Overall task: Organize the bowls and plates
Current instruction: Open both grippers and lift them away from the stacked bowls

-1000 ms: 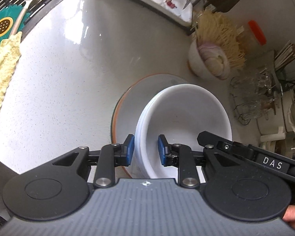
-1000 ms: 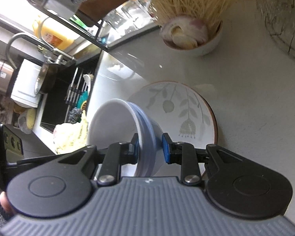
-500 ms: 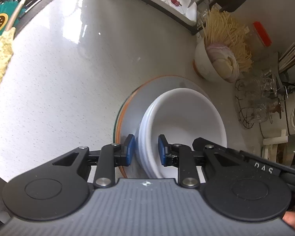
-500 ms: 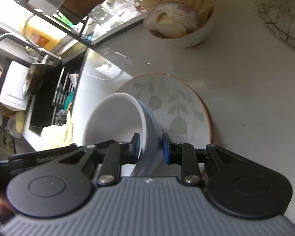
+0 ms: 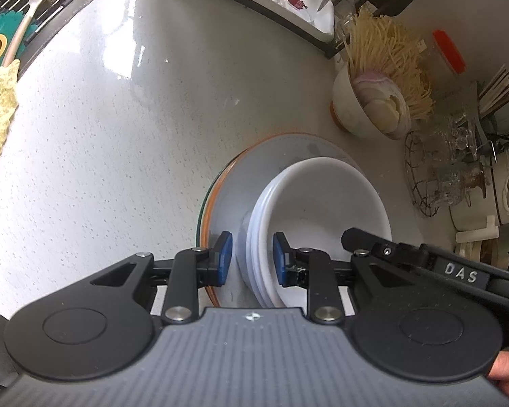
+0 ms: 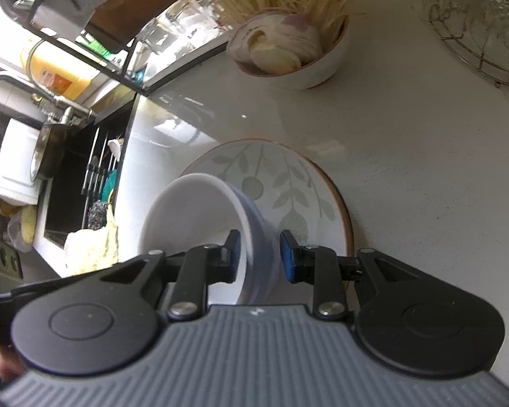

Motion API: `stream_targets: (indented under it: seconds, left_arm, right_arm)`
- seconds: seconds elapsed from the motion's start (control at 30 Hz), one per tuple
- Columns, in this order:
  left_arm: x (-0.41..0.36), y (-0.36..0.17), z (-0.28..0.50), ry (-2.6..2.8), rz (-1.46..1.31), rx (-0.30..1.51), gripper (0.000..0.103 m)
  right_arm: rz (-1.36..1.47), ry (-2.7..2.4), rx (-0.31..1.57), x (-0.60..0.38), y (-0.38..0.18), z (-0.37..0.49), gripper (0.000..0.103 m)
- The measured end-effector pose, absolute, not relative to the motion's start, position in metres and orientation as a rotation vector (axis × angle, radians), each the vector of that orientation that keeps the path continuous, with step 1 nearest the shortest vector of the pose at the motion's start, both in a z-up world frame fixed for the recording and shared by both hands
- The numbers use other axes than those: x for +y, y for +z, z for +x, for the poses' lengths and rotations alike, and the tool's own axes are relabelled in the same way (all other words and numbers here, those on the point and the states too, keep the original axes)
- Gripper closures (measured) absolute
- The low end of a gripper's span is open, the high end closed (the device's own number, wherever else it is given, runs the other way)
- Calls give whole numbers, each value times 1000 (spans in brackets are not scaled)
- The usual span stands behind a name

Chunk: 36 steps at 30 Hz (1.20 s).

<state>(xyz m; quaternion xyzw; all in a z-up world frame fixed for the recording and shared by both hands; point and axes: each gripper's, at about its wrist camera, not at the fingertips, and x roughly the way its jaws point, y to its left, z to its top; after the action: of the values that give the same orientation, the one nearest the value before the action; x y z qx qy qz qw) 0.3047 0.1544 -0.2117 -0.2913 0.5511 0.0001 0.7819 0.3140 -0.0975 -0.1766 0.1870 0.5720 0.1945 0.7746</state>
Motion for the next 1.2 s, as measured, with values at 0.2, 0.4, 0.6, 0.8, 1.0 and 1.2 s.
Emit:
stream_targets:
  seconds: [0.2,0.4,0.6,0.8,1.0,1.2]
  left_arm:
    - [156,-201,301,-44,-590,1176,59]
    - [158,-182,295,-89,-493,1129,58]
    - [161,-146,284,-117,-425,1075,58]
    - [155,-94,261,-114,-370,958,58]
    - [138,-45,225,-100,-324,839,58]
    - [113,-9,181,-102,-277,758,58]
  right_arm:
    - [405,402,1178,-100,-162,307,51]
    - [381,328,1095,-100,-141,288,51]
    - [385,324,1001,-101,-111,264,51]
    - [382,369,880,-104,-72,243,51]
    - [308,414,735,-113,-25,214,51]
    - [273,429,617,-127,8,173,51]
